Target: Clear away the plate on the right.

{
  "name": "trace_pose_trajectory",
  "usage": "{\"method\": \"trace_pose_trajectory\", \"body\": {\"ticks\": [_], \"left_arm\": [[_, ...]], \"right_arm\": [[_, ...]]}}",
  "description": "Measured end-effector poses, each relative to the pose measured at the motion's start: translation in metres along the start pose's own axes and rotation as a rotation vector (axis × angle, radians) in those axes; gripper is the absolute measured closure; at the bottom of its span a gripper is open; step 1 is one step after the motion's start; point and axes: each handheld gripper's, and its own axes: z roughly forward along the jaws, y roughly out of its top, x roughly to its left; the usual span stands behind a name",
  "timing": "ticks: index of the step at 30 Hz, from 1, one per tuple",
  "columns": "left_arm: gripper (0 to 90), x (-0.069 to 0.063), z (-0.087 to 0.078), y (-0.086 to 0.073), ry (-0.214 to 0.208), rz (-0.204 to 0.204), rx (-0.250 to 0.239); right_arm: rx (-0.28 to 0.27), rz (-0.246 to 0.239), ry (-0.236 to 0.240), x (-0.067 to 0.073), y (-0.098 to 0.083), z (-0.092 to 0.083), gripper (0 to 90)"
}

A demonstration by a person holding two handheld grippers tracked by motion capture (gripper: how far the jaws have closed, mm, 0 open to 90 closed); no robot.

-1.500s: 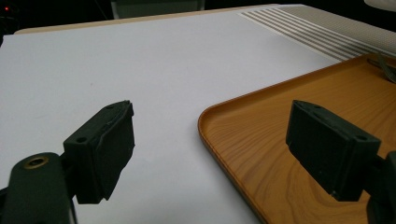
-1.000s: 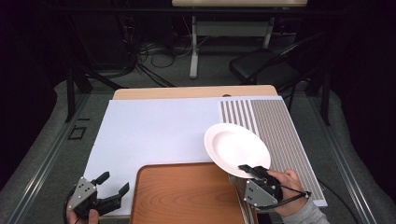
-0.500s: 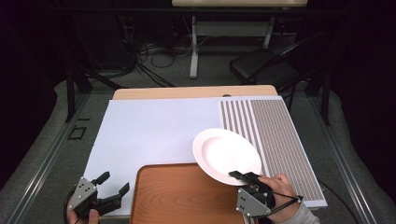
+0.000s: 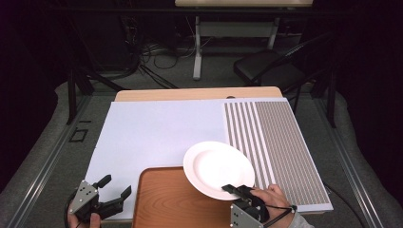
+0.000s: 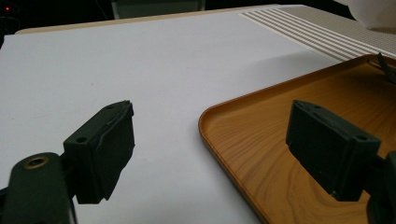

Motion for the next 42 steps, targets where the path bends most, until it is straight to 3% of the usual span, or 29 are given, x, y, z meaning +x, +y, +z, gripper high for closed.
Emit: {"method": "trace_pose_trajectory", "body": {"ticks": [5,21,42], "left_arm": [[15.5,0.000,-0.001,0.000,0.004,-0.003,-0.003],[15.5,0.000,-0.001,0.000,0.003,0.000,0.000],[15.5,0.000,-0.001,0.000,0.002,0.001,0.001]], "right_arm": [[-0.009,-0.038,0.031,0.007,0.007,0.007,80.4],[-0.038,-0.036,0.105,0.028,0.019,0.020,80.3],[-0.050,-0.073,0.155,0.043,0.026,0.027,80.1]]}}
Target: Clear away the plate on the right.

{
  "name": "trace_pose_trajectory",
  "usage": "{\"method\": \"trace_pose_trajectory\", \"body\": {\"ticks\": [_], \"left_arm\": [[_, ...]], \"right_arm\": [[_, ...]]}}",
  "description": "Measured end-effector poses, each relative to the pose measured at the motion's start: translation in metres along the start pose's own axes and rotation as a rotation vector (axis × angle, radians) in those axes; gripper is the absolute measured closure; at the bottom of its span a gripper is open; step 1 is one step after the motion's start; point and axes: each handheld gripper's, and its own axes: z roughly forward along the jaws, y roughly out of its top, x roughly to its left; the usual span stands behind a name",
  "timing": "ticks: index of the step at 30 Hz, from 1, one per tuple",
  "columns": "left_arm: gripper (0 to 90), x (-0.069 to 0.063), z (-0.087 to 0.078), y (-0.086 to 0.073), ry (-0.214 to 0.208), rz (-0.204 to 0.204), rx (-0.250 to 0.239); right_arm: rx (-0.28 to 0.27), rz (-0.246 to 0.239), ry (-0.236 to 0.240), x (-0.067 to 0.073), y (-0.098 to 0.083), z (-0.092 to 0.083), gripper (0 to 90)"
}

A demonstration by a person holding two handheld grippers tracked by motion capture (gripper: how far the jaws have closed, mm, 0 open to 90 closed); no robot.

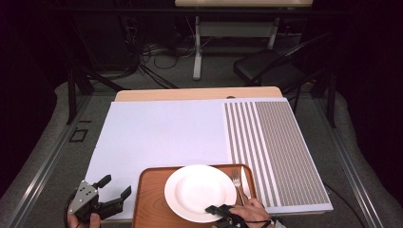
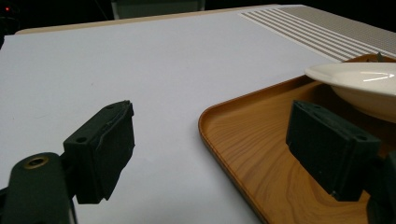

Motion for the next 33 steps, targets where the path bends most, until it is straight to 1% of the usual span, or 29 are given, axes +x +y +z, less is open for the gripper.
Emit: {"method": "trace_pose_trajectory", "body": {"ticks": [1,2,3,5,8,9,11,13,14,17,18,19,21,24,25,26,28,29,30,31,32,33], "left_arm": [[15.5,0.000,0.000,0.000,0.000,-0.001,-0.001],[15.5,0.000,0.000,0.000,0.001,-0.002,-0.002],[15.5,0.000,0.000,0.000,0.001,-0.002,-0.002],[15.5,0.000,0.000,0.000,0.001,-0.003,-0.003],[15.5,0.000,0.000,0.000,0.001,-0.002,-0.003],[15.5,0.000,0.000,0.000,0.001,-0.002,-0.003],[15.5,0.000,0.000,0.000,0.000,-0.001,0.000],[15.5,0.000,0.000,0.000,0.000,-0.001,0.000],[15.5,0.000,0.000,0.000,0.000,-0.001,0.000],[15.5,0.000,0.000,0.000,-0.001,0.000,0.001],[15.5,0.000,0.000,0.000,-0.001,-0.001,0.001],[15.5,0.000,0.000,0.000,-0.001,0.000,0.001],[15.5,0.000,0.000,0.000,-0.001,0.000,0.000],[15.5,0.000,0.000,0.000,-0.001,-0.001,0.002],[15.5,0.000,0.000,0.000,-0.001,-0.001,0.002],[15.5,0.000,0.000,0.000,0.000,-0.001,0.000],[15.5,0.000,0.000,0.000,0.001,-0.002,0.000],[15.5,0.000,0.000,0.000,0.001,-0.002,-0.001],[15.5,0.000,0.000,0.000,0.001,-0.002,0.000],[15.5,0.000,0.000,-0.001,0.000,-0.002,0.001],[15.5,0.000,0.000,-0.001,0.000,-0.003,0.001],[15.5,0.000,0.000,-0.001,0.000,-0.004,0.001]], "right_arm": [[0.001,-0.004,0.003,0.000,0.000,0.000,80.0],[-0.013,-0.008,0.003,0.001,0.001,0.002,79.9],[-0.004,-0.011,0.005,0.001,0.001,0.001,79.9],[-0.005,-0.020,0.009,0.002,0.002,0.001,80.0],[-0.011,-0.013,0.027,0.004,0.002,0.002,79.6],[-0.019,-0.018,0.028,0.005,0.001,0.003,79.9],[-0.009,-0.034,0.030,0.008,0.002,0.004,80.3],[-0.008,-0.030,0.036,0.009,0.002,0.005,80.5],[-0.014,-0.044,0.037,0.008,0.003,0.005,80.6],[-0.023,-0.031,0.045,0.009,0.002,0.006,81.0],[-0.015,-0.032,0.055,0.008,0.002,0.006,81.4],[-0.011,-0.015,0.065,0.009,0.002,0.006,81.6],[-0.019,-0.014,0.081,0.010,0.001,0.008,81.9],[-0.031,-0.012,0.088,0.013,0.001,0.011,81.1],[-0.023,-0.015,0.090,0.013,0.002,0.010,80.6],[-0.034,-0.010,0.092,0.013,0.002,0.011,80.4],[-0.029,-0.002,0.101,0.013,0.002,0.011,80.4],[-0.042,-0.001,0.105,0.013,0.001,0.012,80.2],[-0.042,0.011,0.109,0.014,0.001,0.012,79.8],[-0.048,0.003,0.112,0.013,0.001,0.013,79.2],[-0.039,0.014,0.119,0.015,0.000,0.012,78.9],[-0.039,0.013,0.123,0.016,0.000,0.013,78.6]]}}
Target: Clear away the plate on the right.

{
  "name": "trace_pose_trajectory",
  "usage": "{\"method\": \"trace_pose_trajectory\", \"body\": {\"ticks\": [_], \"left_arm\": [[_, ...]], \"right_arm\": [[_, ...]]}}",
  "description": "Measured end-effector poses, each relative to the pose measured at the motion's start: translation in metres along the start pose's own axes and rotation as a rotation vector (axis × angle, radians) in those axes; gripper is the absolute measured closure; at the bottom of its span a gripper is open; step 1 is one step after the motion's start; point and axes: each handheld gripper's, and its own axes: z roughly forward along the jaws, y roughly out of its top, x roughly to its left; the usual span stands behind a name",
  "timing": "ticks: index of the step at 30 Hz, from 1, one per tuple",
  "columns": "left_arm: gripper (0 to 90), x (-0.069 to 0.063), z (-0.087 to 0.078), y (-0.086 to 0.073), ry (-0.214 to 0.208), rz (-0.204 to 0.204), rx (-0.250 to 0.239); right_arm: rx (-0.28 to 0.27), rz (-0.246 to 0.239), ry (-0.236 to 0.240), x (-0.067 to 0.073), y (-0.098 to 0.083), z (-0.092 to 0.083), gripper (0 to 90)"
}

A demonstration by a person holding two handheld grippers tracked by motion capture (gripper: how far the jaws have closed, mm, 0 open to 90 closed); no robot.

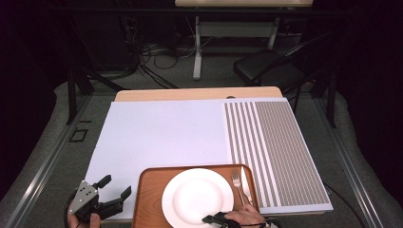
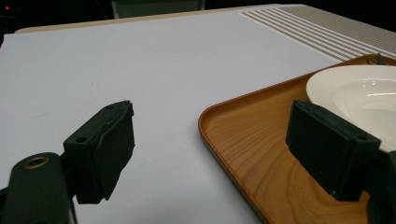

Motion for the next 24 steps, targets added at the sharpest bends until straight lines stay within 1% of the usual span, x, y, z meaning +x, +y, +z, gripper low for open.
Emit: {"method": "trace_pose_trajectory", "body": {"ticks": [1,3,4,6,8,11,12,16,18,20,22,24], "left_arm": [[15.5,0.0000,0.0001,0.0001,-0.001,0.000,0.002],[15.5,-0.0002,0.0005,0.0000,-0.004,0.000,0.002],[15.5,-0.0002,0.0005,0.0001,-0.004,0.001,0.002],[15.5,-0.0002,0.0005,0.0001,-0.003,0.000,0.001],[15.5,-0.0001,0.0003,0.0001,-0.003,0.001,0.001],[15.5,0.0001,0.0001,0.0001,0.000,0.001,0.002],[15.5,0.0001,0.0002,0.0001,0.000,0.000,0.002],[15.5,-0.0001,0.0004,0.0001,-0.002,0.002,0.002],[15.5,-0.0001,0.0002,0.0001,0.000,0.002,0.003],[15.5,0.0000,0.0001,0.0001,0.001,0.001,0.003],[15.5,0.0000,-0.0001,0.0003,0.001,0.003,0.003],[15.5,0.0000,-0.0002,0.0002,0.000,0.003,0.003]], "right_arm": [[-0.010,-0.004,0.005,0.0002,-0.0006,0.0013,78.4],[-0.002,-0.003,0.013,0.0007,-0.0009,0.0016,77.8],[-0.001,0.012,0.016,0.0024,-0.0011,0.0019,77.6],[-0.013,0.006,0.020,0.0032,-0.0010,0.0034,77.0],[-0.009,-0.004,0.024,0.0032,-0.0002,0.0036,76.8],[-0.014,-0.002,0.026,0.0035,0.0002,0.0039,76.5],[-0.014,0.010,0.027,0.0048,0.0000,0.0039,76.4],[-0.011,-0.001,0.029,0.0066,-0.0003,0.0045,75.7],[-0.021,0.000,0.029,0.0077,-0.0008,0.0052,75.3],[-0.012,0.002,0.033,0.0077,-0.0011,0.0046,74.5],[-0.023,0.002,0.040,0.0074,-0.0021,0.0053,73.4],[-0.016,0.021,0.048,0.0093,-0.0036,0.0053,71.7]]}}
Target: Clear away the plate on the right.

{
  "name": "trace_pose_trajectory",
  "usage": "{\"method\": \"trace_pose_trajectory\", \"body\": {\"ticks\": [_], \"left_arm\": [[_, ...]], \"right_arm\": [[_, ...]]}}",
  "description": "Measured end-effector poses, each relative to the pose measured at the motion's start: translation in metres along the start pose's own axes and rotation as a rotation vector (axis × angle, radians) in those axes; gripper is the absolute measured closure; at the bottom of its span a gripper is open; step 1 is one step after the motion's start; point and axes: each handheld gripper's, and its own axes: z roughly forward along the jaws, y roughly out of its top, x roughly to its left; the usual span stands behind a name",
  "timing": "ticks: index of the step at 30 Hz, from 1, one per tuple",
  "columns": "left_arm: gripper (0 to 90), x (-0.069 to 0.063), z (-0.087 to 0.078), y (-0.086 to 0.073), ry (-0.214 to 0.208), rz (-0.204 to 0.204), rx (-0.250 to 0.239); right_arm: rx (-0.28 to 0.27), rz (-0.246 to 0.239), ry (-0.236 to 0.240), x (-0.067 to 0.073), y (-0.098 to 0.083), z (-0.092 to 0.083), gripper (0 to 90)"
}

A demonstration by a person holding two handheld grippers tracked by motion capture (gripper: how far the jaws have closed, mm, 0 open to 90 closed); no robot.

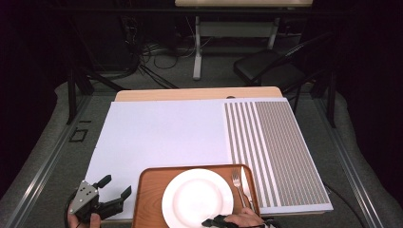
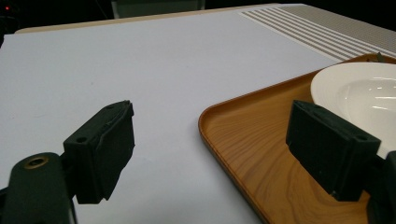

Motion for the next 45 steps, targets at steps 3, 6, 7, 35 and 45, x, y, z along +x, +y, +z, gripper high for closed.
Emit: {"method": "trace_pose_trajectory", "body": {"ticks": [3,6,7,35,45], "left_arm": [[15.5,0.000,0.000,0.000,0.001,-0.002,-0.001],[15.5,0.000,0.000,0.000,0.001,-0.001,0.000],[15.5,0.000,0.000,0.000,0.001,-0.001,0.000],[15.5,-0.001,0.001,0.000,-0.001,-0.004,-0.003],[15.5,-0.001,0.001,0.000,-0.005,-0.004,-0.001]], "right_arm": [[-0.001,0.003,0.007,0.002,-0.001,0.001,69.8],[-0.001,0.012,0.012,0.002,-0.001,0.001,69.2],[-0.007,0.000,0.012,0.001,-0.001,0.002,69.0],[-0.054,0.182,0.015,0.001,-0.007,-0.010,19.9],[-0.162,0.340,0.037,-0.010,-0.014,-0.021,14.1]]}}
